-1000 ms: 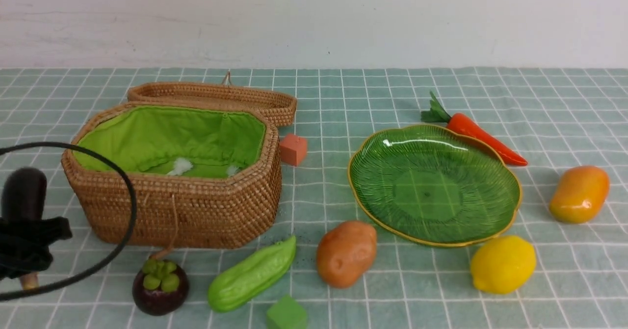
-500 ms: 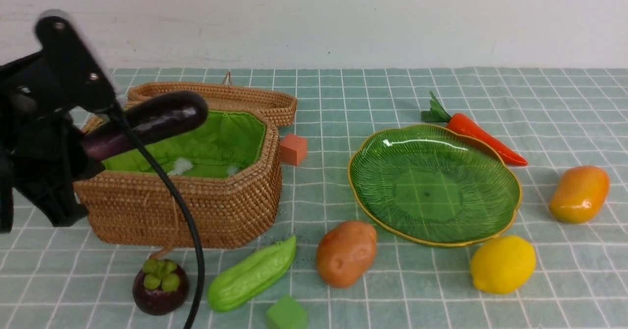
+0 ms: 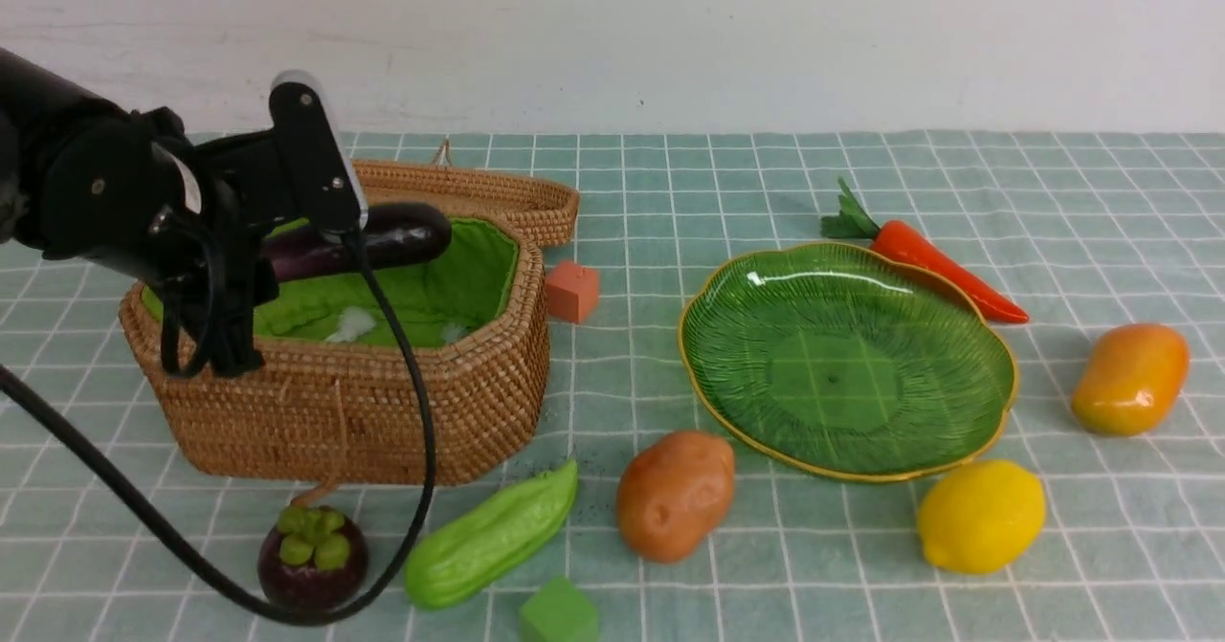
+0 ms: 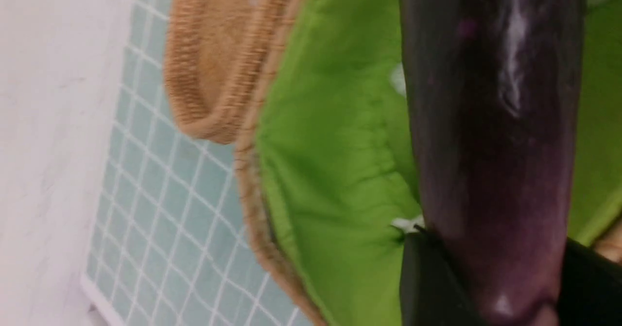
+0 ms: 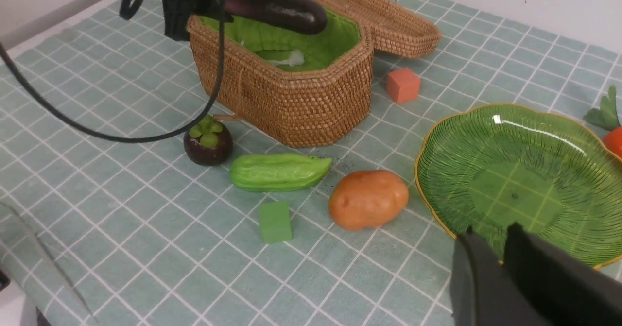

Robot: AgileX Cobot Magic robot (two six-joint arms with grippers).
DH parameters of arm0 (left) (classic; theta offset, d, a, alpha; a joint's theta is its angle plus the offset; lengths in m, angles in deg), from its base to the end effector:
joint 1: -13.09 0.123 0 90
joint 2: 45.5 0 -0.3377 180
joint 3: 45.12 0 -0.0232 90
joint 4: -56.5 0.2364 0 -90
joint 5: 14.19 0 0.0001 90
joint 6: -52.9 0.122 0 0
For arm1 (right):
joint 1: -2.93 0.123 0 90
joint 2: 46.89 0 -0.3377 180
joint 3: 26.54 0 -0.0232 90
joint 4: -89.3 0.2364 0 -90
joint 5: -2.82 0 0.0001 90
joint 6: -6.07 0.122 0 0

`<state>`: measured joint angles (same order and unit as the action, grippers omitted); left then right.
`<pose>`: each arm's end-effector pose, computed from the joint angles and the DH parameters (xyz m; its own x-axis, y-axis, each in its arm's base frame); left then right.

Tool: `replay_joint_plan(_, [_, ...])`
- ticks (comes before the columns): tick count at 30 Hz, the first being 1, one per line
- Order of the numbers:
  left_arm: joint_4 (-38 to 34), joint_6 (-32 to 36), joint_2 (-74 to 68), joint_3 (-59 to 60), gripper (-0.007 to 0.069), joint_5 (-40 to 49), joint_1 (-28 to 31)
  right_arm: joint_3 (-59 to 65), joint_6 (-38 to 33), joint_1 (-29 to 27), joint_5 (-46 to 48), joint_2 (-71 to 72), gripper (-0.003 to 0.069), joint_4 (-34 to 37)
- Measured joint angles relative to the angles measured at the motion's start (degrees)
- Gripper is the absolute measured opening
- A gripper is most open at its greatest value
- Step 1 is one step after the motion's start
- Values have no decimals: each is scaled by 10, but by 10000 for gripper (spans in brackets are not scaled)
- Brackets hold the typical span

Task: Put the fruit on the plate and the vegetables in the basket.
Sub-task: Use the left arm to grab an eggplant and put it into the left basket, then grab a mangosteen with your left arm and put it on the plate on the right

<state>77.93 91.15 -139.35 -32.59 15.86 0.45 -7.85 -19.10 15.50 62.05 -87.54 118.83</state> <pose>0.3379 -0.0529 0.3311 -0.2996 0.9123 -0.2792 0.6236 0.4087 0.6664 0.0234 0.0582 0.4368 -0.3172 -0.2161 -0.9234 -0.6293 0.7764 0.0345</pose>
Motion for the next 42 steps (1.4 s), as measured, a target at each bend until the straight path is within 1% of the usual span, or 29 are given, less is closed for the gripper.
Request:
replay_joint_plan(1, [2, -2, 1, 0, 285, -2, 0, 0, 0, 0, 0, 0, 98, 0])
replay_joint_plan(3, [26, -27, 2, -2, 363, -5, 0, 0, 0, 0, 0, 0, 101, 3])
replay_joint_plan(4, [26, -28, 2, -2, 380, -4, 0, 0, 0, 0, 0, 0, 102, 3])
replay_joint_plan(6, [30, -34, 2, -2, 483, 0, 0, 0, -1, 0, 0, 0, 103, 9])
replay_joint_plan(8, [24, -42, 4, -2, 556, 9, -1, 0, -2, 0, -1, 0, 105, 12])
replay_joint_plan(9, [23, -44, 4, -2, 561, 11, -2, 0, -2, 0, -1, 0, 106, 13])
replay_joint_plan(10, [6, -63, 10, -2, 591, 28, -6, 0, -2, 0, -1, 0, 106, 13])
replay_joint_plan(12, [-17, -95, 26, -2, 588, 39, -18, 0, -2, 0, -1, 0, 108, 13])
replay_joint_plan(13, [-29, -120, 34, -2, 571, 41, -24, 0, -2, 0, -1, 0, 108, 14])
replay_joint_plan(16, [-57, -219, 75, -2, 414, 61, -62, 0, -2, 0, 0, 0, 108, 17])
replay_joint_plan(17, [-58, -226, 75, -2, 400, 64, -62, 0, -2, 0, 0, 0, 108, 18])
replay_joint_plan(18, [-71, -292, 101, -2, 256, 101, -94, 0, -2, 0, 3, 0, 108, 18])
replay_joint_plan(19, [-77, -324, 113, -2, 172, 127, -109, 0, -2, 0, 7, 0, 108, 20])
replay_joint_plan(20, [-84, -352, 121, 1, 107, 149, -121, 0, -2, 0, 11, 0, 108, 22])
replay_joint_plan(21, [-84, -352, 123, 2, 92, 155, -124, 0, -2, 0, 11, 0, 108, 22])
replay_joint_plan(22, [-94, -386, 135, 18, 6, 200, -141, 0, -2, 0, 19, 0, 108, 23])
replay_joint_plan(23, [-102, -400, 140, 34, -13, 226, -147, 0, -2, 0, 23, 0, 109, 23])
replay_joint_plan(25, [-117, -417, 145, 77, -13, 260, -150, 0, -2, 0, 32, 0, 109, 24])
replay_joint_plan(27, [-122, -424, 145, 124, -4, 257, -150, 0, -2, 0, 35, 0, 111, 24])
replay_joint_plan(28, [-122, -424, 145, 124, -1, 256, -150, 0, -2, 0, 35, 0, 111, 25])
replay_joint_plan(29, [-124, -432, 145, 166, 42, 228, -151, 0, -2, 0, 35, 0, 112, 26])
replay_joint_plan(30, [-124, -438, 145, 182, 78, 206, -151, 0, -2, 0, 35, 0, 113, 26])
replay_joint_plan(31, [-124, -441, 145, 186, 87, 201, -151, 0, -2, 0, 35, 0, 113, 26])
replay_joint_plan(32, [-121, -449, 145, 202, 142, 170, -151, 0, -2, 0, 35, 0, 113, 26])
replay_joint_plan(34, [-112, -466, 145, 221, 227, 126, -151, 0, -2, 0, 35, 0, 113, 26])
replay_joint_plan(35, [-97, -483, 145, 233, 297, 94, -151, 0, -2, 0, 35, 0, 113, 26])
replay_joint_plan(37, [-68, -509, 145, 251, 408, 47, -151, 0, -2, 0, 35, 0, 114, 26])
replay_joint_plan(39, [-20, -556, 144, 263, 512, 13, -151, 0, -2, 0, 37, 0, 115, 26])
replay_joint_plan(42, [59, -640, 133, 266, 594, -14, -151, 0, -2, 0, 39, 0, 116, 26])
